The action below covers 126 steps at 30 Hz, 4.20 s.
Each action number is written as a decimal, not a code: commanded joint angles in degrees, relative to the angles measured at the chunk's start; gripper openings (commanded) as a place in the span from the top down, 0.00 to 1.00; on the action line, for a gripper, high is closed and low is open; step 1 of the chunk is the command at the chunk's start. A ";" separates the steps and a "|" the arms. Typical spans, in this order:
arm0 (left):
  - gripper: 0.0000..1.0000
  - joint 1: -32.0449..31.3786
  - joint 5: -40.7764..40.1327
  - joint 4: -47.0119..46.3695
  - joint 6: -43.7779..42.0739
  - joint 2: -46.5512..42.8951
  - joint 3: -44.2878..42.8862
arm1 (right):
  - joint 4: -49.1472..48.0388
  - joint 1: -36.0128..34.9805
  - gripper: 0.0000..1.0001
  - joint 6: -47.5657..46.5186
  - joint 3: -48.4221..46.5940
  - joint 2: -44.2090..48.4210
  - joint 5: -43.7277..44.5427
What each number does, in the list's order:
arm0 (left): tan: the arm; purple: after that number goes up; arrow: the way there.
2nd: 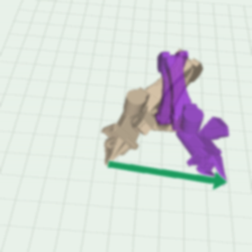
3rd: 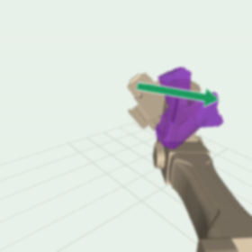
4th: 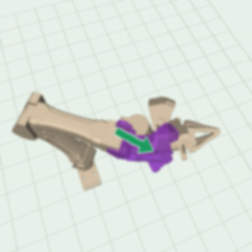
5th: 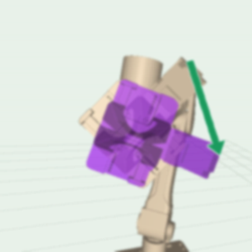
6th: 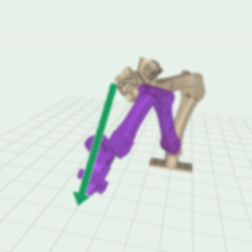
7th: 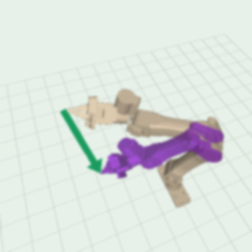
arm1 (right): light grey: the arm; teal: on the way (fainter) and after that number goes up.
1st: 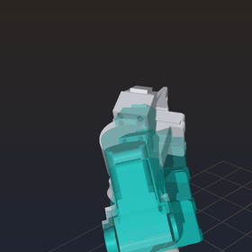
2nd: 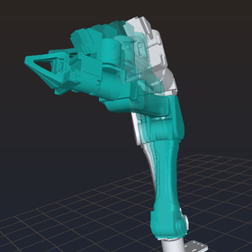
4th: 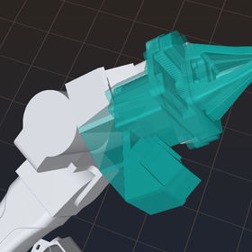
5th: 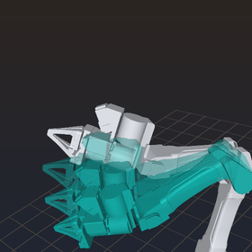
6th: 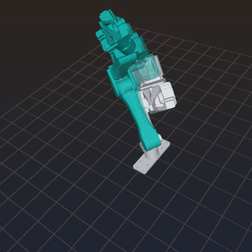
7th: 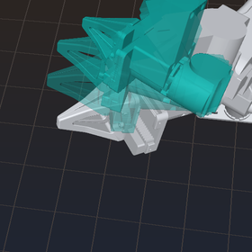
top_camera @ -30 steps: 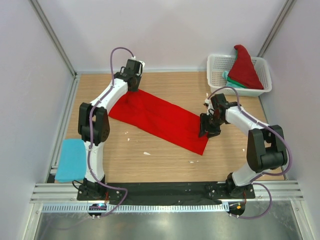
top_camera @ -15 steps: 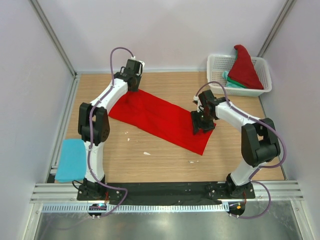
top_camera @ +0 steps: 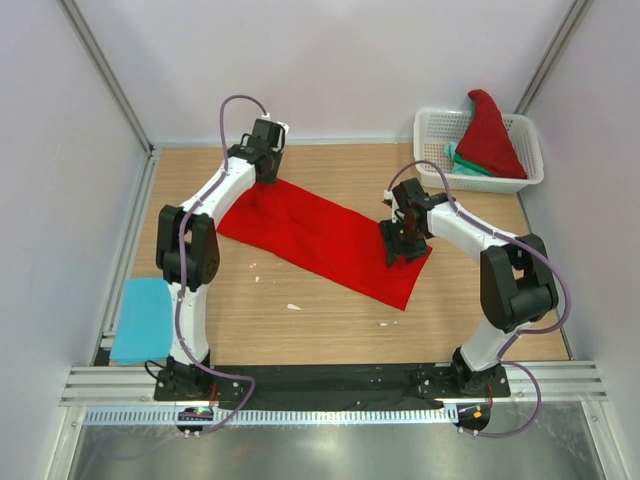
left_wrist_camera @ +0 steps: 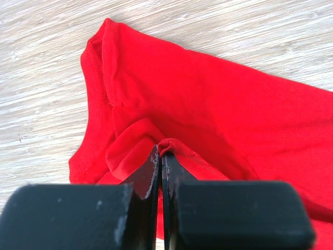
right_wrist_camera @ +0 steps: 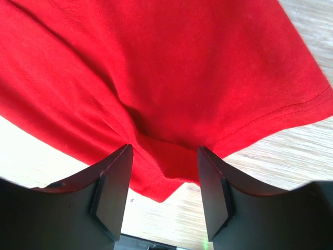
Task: Fold and stack the t-shirts
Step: Fold the tshirt
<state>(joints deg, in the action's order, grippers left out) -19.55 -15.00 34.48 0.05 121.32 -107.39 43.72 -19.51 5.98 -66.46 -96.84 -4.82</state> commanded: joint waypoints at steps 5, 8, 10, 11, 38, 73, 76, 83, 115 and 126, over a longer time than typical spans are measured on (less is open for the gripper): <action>1.00 -0.14 -0.46 -1.52 1.44 -1.35 0.17 | -5.84 2.36 0.48 4.03 6.15 8.84 -0.88; 1.00 -0.14 -0.38 -1.52 1.70 -1.35 0.34 | -9.35 5.00 0.53 4.74 10.20 14.45 -2.82; 1.00 -0.14 -0.46 -1.43 1.70 -1.35 0.43 | -12.68 6.32 0.48 4.22 13.80 17.98 -4.31; 1.00 -0.14 -0.46 -1.43 1.79 -1.35 0.34 | -14.00 7.54 0.45 4.04 15.29 19.57 -5.19; 1.00 -0.05 1.47 -1.43 3.29 -0.47 0.87 | -22.89 13.35 0.45 8.34 26.38 23.98 -9.25; 1.00 -0.05 1.82 -0.64 5.13 -1.52 1.66 | -14.29 17.75 0.53 76.63 27.78 27.05 -3.89; 1.00 -0.05 2.26 -0.64 5.31 -1.44 2.01 | -12.88 17.22 0.51 77.52 27.17 26.26 -2.13; 1.00 -0.05 1.82 -0.73 5.13 -1.35 1.57 | -13.67 17.05 0.53 79.36 27.78 24.50 -2.30; 1.00 -0.05 -4.42 0.85 5.57 -4.42 2.45 | -10.77 15.46 0.99 79.63 32.71 23.89 -4.32; 1.00 -0.05 -6.70 0.85 5.13 -4.07 1.31 | -11.64 15.64 0.99 79.80 32.71 24.33 -3.79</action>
<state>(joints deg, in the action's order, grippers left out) -19.55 -19.64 35.86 4.75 119.37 -104.22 31.88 -3.70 85.69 -33.82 -73.87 -9.32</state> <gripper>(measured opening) 0.006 0.031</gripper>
